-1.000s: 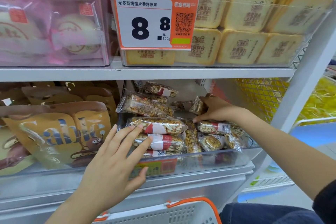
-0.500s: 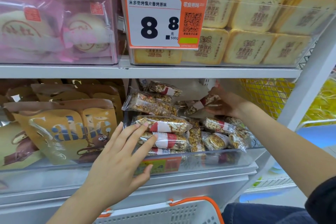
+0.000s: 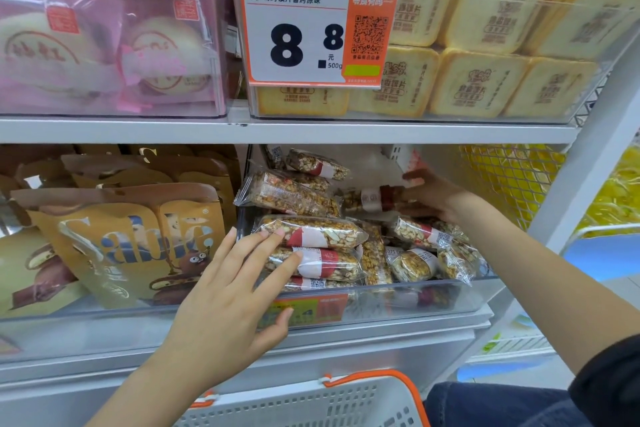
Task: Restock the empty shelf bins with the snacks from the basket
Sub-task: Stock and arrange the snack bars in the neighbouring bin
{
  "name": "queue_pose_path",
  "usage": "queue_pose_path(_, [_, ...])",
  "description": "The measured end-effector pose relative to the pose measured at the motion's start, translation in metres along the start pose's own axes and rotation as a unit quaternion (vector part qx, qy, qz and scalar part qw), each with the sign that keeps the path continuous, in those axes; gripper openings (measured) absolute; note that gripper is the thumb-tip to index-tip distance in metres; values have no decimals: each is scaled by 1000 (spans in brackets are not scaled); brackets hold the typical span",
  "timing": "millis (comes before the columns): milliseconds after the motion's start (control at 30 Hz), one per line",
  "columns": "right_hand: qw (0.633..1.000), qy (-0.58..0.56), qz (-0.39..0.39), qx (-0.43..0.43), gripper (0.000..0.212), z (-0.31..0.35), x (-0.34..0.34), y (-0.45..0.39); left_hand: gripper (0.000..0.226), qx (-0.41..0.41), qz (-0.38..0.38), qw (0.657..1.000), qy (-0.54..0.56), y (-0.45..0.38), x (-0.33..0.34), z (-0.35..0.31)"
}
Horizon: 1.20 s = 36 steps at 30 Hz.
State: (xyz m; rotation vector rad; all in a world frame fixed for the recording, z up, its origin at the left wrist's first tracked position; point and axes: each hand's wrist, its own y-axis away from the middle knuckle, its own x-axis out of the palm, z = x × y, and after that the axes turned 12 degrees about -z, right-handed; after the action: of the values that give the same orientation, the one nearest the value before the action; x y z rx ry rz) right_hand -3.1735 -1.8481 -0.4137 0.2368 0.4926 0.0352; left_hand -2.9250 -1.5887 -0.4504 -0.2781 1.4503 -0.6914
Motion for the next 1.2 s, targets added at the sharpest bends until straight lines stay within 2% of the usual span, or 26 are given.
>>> queue_pose_path(67, [970,230,-12,-81,38,1,9,6,54,0,0,1000,1,0,-1,0])
queue_pose_path(133, [929,335,-46,-152,40,-3,22,8,53,3,-3,1000,2,0,-1,-1])
queue_pose_path(200, [914,337,-65,-217,49,-7,29,3,53,2,-3,1000,4,0,0,-1])
queue_pose_path(300, [906,307,-55,-285,48,-7,27,-4,54,4,-3,1000,2,0,1,0])
queue_pose_path(433, [845,436,152,-270,61,-10,34,-13,54,6,-10,1000,2,0,1,0])
queue_pose_path(500, [831,462,177,-253,69,-11,39,-22,55,4,-8,1000,2,-1,1,0])
queue_pose_path(633, [819,503,128,-246,74,-10,49,-29,55,3,-7,1000,-2,0,1,-1])
queue_pose_path(767, [820,469,52,-323,80,-6,46,-23,56,5,-6,1000,-1,-1,1,-1])
queue_pose_path(867, [778,493,-18,-389,67,-3,30,-17,56,6,-5,1000,-3,-1,0,0])
queue_pose_path(967, [791,465,16,-396,46,-7,24,-15,53,4,-3,1000,-2,-1,-1,0])
queue_pose_path(1033, [798,453,31,-396,40,-7,25,-16,52,2,1,1000,-5,-1,-2,0])
queue_pose_path(1133, [792,468,68,-387,49,-2,26,-21,52,6,8,1000,-11,0,-1,0])
queue_pose_path(1200, [802,468,95,-359,56,-3,24,-26,54,4,14,1000,-13,-1,-1,1])
